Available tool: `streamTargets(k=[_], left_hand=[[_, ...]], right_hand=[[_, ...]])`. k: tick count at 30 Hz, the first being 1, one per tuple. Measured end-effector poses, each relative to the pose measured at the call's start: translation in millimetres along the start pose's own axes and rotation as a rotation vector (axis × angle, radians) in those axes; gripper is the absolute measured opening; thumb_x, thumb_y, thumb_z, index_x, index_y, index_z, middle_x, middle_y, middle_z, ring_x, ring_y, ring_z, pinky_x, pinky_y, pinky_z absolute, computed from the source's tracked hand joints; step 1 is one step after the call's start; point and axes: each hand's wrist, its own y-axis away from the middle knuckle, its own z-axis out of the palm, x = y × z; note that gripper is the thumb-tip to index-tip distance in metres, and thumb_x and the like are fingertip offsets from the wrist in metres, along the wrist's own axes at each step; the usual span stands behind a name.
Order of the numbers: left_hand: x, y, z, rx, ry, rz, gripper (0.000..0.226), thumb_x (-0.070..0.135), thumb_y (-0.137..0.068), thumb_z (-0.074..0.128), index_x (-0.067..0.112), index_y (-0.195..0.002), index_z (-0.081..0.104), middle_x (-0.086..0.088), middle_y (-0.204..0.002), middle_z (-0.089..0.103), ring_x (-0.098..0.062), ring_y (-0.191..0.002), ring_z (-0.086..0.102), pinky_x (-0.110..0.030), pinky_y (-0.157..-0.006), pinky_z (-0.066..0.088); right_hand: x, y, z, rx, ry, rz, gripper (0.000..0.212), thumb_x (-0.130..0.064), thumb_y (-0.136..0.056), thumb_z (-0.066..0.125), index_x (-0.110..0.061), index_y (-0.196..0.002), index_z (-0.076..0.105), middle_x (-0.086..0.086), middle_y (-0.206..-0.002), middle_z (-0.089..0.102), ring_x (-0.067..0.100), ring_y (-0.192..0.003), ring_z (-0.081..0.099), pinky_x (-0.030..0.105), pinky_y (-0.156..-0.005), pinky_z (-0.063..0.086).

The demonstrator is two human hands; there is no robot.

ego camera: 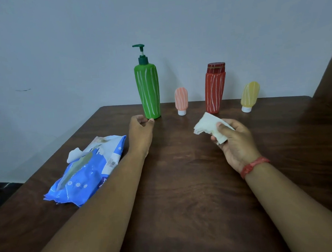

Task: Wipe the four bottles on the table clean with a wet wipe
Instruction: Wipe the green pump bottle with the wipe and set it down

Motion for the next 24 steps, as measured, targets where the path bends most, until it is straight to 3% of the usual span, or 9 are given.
streamTargets(k=[2,6,8,10,12,17,20,24], left_hand=[[-7,-23,4,-0.001,-0.061,0.007,0.054,0.023,-0.092,0.072,0.013,-0.139,0.046,0.0,-0.128,0.059,-0.011,-0.112,0.058,-0.029,-0.096,0.049],[-11,-58,19,-0.023,-0.324,0.054,0.078,0.021,-0.087,0.077,0.007,-0.15,0.033,-0.011,-0.149,0.045,-0.027,-0.135,0.048,-0.038,-0.108,0.044],[-12,-73,23,-0.035,-0.354,0.067,0.073,0.023,-0.084,0.079,0.007,-0.143,0.038,-0.012,-0.143,0.049,-0.029,-0.13,0.05,-0.037,-0.099,0.046],[-14,-87,28,-0.057,-0.343,0.083,0.058,0.025,-0.08,0.082,0.016,-0.122,0.044,-0.007,-0.125,0.057,-0.027,-0.117,0.058,-0.038,-0.09,0.051],[-17,-97,26,-0.1,-0.319,0.106,0.058,0.026,-0.075,0.084,0.021,-0.114,0.041,-0.001,-0.118,0.059,-0.023,-0.108,0.061,-0.041,-0.09,0.054],[-17,-104,31,-0.193,-0.246,0.134,0.075,0.022,-0.078,0.085,0.013,-0.136,0.039,-0.001,-0.124,0.057,-0.019,-0.109,0.058,-0.034,-0.089,0.049],[-15,-104,31,-0.198,-0.25,0.114,0.073,0.023,-0.079,0.085,0.011,-0.136,0.04,0.0,-0.121,0.055,-0.018,-0.106,0.056,-0.031,-0.084,0.045],[-14,-98,30,-0.238,-0.251,0.107,0.075,0.028,-0.078,0.085,0.014,-0.137,0.041,0.001,-0.123,0.056,-0.018,-0.11,0.056,-0.032,-0.087,0.045]], right_hand=[[1,-2,-1,0.014,-0.025,0.003,0.008,-0.008,-0.097,0.06,-0.01,-0.103,0.066,0.012,-0.109,0.071,0.021,-0.082,0.069,0.027,-0.061,0.055],[3,-4,-1,0.014,-0.028,-0.014,0.007,-0.008,-0.098,0.059,-0.009,-0.101,0.065,0.013,-0.104,0.072,0.019,-0.075,0.069,0.029,-0.064,0.055],[4,-6,0,0.023,-0.036,-0.013,0.007,-0.008,-0.098,0.059,-0.01,-0.1,0.066,0.012,-0.105,0.072,0.021,-0.08,0.07,0.029,-0.064,0.055],[5,-10,-1,0.019,-0.053,-0.016,0.007,-0.008,-0.098,0.059,-0.01,-0.1,0.066,0.012,-0.107,0.072,0.022,-0.082,0.07,0.028,-0.062,0.055],[5,-10,2,0.014,-0.067,-0.013,0.008,-0.008,-0.098,0.059,-0.009,-0.1,0.066,0.012,-0.107,0.072,0.023,-0.084,0.07,0.028,-0.062,0.055],[8,-16,3,0.015,-0.064,-0.015,0.007,-0.008,-0.097,0.06,-0.009,-0.099,0.067,0.008,-0.1,0.074,0.02,-0.078,0.072,0.03,-0.062,0.057],[9,-16,3,0.002,-0.047,-0.025,0.008,-0.008,-0.097,0.06,-0.009,-0.099,0.067,0.004,-0.097,0.075,0.02,-0.079,0.072,0.031,-0.063,0.057],[9,-15,4,-0.035,-0.029,-0.048,0.007,-0.008,-0.098,0.059,-0.008,-0.098,0.066,0.004,-0.09,0.076,0.019,-0.072,0.071,0.03,-0.06,0.056]])
